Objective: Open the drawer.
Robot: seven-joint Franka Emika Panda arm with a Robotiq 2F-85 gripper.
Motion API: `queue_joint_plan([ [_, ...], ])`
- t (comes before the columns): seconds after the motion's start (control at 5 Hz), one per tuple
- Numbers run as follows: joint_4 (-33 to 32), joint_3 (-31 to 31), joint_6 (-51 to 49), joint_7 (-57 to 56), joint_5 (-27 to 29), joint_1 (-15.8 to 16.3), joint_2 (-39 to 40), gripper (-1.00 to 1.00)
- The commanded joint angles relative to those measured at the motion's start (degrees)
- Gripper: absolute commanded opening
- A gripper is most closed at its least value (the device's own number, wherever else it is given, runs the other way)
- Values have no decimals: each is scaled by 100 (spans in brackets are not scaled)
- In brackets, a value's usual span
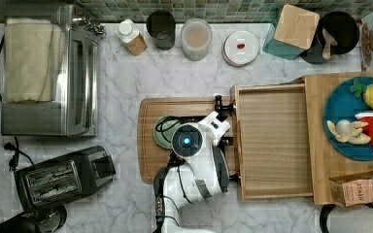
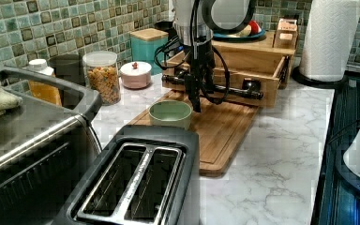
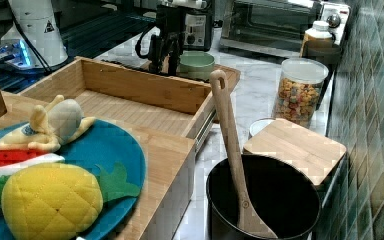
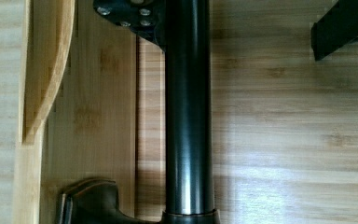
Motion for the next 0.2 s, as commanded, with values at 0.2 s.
queue_joint_plan([
  [0.2, 271, 564, 108, 271, 85, 513, -334, 100],
])
